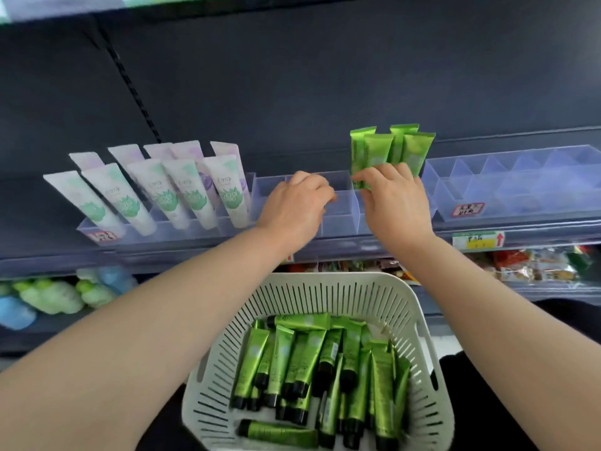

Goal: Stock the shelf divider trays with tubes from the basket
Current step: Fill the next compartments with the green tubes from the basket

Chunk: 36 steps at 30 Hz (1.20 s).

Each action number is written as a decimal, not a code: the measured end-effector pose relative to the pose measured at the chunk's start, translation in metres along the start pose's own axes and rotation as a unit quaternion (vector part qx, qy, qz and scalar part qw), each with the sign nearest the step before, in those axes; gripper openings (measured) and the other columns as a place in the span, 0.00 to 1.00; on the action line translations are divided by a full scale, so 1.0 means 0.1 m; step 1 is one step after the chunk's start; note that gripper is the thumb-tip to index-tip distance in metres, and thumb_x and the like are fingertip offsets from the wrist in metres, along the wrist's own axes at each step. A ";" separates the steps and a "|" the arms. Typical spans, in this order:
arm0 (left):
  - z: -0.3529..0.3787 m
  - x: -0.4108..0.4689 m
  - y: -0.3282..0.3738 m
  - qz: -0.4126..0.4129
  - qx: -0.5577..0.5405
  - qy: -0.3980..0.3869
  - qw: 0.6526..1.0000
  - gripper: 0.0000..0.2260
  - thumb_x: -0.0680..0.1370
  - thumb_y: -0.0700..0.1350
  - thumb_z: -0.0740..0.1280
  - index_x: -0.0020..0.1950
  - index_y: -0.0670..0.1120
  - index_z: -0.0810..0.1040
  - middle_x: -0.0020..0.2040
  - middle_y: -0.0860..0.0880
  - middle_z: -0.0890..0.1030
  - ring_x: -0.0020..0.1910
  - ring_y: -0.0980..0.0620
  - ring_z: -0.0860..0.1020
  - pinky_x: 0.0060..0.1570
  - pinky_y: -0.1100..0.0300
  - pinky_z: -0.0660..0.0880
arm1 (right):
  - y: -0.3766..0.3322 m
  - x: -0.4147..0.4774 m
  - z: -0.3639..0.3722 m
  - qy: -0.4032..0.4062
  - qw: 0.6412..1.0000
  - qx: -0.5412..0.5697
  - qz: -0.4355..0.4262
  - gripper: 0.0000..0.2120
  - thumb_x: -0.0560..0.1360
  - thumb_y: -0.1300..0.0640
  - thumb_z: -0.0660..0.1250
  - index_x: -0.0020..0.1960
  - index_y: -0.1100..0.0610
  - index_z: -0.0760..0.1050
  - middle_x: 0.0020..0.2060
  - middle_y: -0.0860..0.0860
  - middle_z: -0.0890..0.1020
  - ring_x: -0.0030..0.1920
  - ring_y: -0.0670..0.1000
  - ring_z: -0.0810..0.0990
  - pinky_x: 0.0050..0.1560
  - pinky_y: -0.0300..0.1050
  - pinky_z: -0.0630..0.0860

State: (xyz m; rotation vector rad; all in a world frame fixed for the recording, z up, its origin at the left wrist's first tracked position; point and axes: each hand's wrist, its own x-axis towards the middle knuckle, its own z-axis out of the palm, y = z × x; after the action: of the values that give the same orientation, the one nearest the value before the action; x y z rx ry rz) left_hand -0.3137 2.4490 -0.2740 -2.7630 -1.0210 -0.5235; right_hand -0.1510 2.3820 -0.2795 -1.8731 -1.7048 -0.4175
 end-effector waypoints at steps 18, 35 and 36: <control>1.13 -2.13 0.14 -0.111 -0.051 -0.181 0.976 0.17 0.76 0.39 0.67 0.63 0.52 0.75 0.62 0.53 0.76 0.61 0.52 0.71 0.63 0.56 0.71 | -0.38 -1.88 1.03 -0.413 0.908 0.011 -0.067 0.27 0.71 0.69 0.61 0.65 0.47 0.71 0.59 0.48 0.76 0.60 0.52 0.70 0.56 0.49 0.69; 1.39 -2.21 0.12 -0.229 -0.106 -0.207 0.945 0.19 0.76 0.36 0.65 0.66 0.48 0.72 0.60 0.50 0.75 0.58 0.50 0.72 0.54 0.58 0.73 | -0.75 -2.26 1.23 -0.500 0.852 0.069 -0.143 0.11 0.77 0.47 0.59 0.53 0.46 0.78 0.50 0.47 0.77 0.58 0.52 0.70 0.62 0.54 0.60; 1.40 -2.21 0.12 -0.232 -0.104 -0.210 0.944 0.20 0.75 0.36 0.66 0.66 0.47 0.71 0.60 0.50 0.75 0.58 0.50 0.72 0.53 0.57 0.74 | -0.76 -2.27 1.24 -0.486 0.862 0.067 -0.131 0.10 0.77 0.49 0.59 0.54 0.47 0.77 0.51 0.47 0.77 0.58 0.52 0.70 0.62 0.54 0.61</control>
State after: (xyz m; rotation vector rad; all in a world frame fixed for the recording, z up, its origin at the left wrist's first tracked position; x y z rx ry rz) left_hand -0.4242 2.3429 -0.4863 -2.8784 -1.8370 -0.0838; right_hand -0.2753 2.2759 -0.4943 -1.8580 -2.5397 0.6794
